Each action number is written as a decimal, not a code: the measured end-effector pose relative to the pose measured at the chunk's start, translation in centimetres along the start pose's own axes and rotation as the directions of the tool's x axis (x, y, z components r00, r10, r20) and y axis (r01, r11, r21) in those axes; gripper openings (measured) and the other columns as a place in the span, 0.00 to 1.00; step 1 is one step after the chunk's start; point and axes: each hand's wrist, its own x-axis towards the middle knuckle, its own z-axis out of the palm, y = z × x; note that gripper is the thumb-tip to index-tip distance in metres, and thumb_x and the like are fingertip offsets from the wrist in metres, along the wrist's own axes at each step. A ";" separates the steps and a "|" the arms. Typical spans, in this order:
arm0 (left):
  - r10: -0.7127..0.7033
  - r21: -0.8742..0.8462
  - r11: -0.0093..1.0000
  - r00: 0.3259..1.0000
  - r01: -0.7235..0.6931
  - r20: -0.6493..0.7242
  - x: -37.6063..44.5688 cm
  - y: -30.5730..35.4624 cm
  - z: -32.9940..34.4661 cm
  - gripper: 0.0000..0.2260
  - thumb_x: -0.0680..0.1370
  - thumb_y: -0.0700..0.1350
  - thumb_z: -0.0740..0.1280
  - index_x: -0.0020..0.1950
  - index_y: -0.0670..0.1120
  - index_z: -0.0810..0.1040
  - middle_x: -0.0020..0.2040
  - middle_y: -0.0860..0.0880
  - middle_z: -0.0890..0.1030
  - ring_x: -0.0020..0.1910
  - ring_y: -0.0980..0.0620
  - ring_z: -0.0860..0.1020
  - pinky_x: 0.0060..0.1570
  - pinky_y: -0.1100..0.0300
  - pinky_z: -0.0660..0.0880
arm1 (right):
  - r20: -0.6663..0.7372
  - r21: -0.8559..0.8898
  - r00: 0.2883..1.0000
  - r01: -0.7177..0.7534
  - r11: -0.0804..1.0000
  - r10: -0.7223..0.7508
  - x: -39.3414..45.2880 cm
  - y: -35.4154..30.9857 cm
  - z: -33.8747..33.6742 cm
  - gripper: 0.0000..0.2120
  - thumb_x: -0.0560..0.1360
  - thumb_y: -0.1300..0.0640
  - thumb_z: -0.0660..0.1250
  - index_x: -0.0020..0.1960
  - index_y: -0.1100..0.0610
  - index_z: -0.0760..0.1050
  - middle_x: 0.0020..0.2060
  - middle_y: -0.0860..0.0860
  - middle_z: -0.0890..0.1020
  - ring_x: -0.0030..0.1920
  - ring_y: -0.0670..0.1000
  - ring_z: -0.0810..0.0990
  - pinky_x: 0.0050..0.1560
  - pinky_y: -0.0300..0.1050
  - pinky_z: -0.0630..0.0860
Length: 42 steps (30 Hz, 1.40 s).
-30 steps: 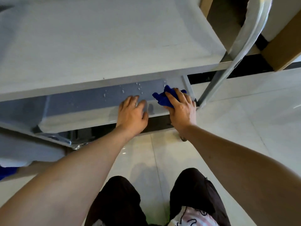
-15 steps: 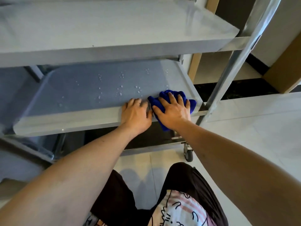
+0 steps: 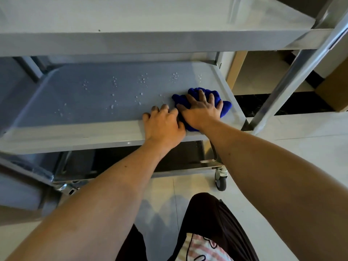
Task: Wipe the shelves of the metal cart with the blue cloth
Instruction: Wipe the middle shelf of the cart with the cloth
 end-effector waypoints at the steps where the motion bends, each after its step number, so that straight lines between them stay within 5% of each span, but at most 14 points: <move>1: 0.004 0.005 1.000 1.000 -0.004 0.002 0.3 0.0 -0.1 0.13 0.74 0.54 0.61 0.53 0.50 0.78 0.53 0.47 0.79 0.54 0.42 0.75 0.50 0.45 0.70 | 0.001 -0.004 1.000 -0.010 1.000 0.010 0.5 -0.1 0.0 0.34 0.75 0.26 0.44 0.79 0.35 0.53 0.82 0.49 0.50 0.80 0.63 0.44 0.73 0.71 0.36; 11: -0.001 0.000 1.000 1.000 0.001 -0.003 2.8 -0.5 1.0 0.14 0.76 0.55 0.59 0.54 0.50 0.79 0.58 0.45 0.78 0.58 0.43 0.73 0.55 0.46 0.69 | -0.040 -0.045 0.999 -0.036 0.998 0.034 7.3 0.0 -0.8 0.32 0.78 0.29 0.46 0.78 0.38 0.58 0.81 0.51 0.55 0.79 0.64 0.51 0.74 0.71 0.44; 15: 0.028 0.002 1.000 0.996 -0.028 -0.085 2.9 -0.6 1.4 0.14 0.76 0.55 0.59 0.51 0.49 0.80 0.51 0.44 0.79 0.53 0.43 0.74 0.50 0.47 0.70 | -0.066 -0.023 0.994 -0.083 0.996 0.081 11.3 -0.5 -1.1 0.31 0.77 0.30 0.46 0.76 0.41 0.63 0.80 0.53 0.58 0.78 0.64 0.53 0.73 0.71 0.45; 25: 0.015 0.039 0.999 0.995 -0.011 -0.096 3.0 -0.7 1.6 0.16 0.77 0.55 0.58 0.53 0.46 0.79 0.50 0.43 0.78 0.50 0.43 0.75 0.48 0.49 0.71 | -0.028 -0.005 0.998 -0.060 0.998 0.059 17.2 -0.7 -1.9 0.32 0.78 0.30 0.50 0.79 0.40 0.57 0.81 0.52 0.55 0.79 0.65 0.51 0.75 0.70 0.45; 42: -0.026 0.029 0.999 0.997 0.028 -0.070 2.4 0.0 0.0 0.14 0.78 0.51 0.59 0.44 0.45 0.81 0.42 0.45 0.80 0.41 0.45 0.76 0.47 0.50 0.72 | -0.063 -0.054 0.997 -0.037 0.998 0.034 4.3 2.2 -0.8 0.34 0.78 0.28 0.44 0.80 0.40 0.55 0.81 0.52 0.56 0.79 0.63 0.51 0.75 0.71 0.42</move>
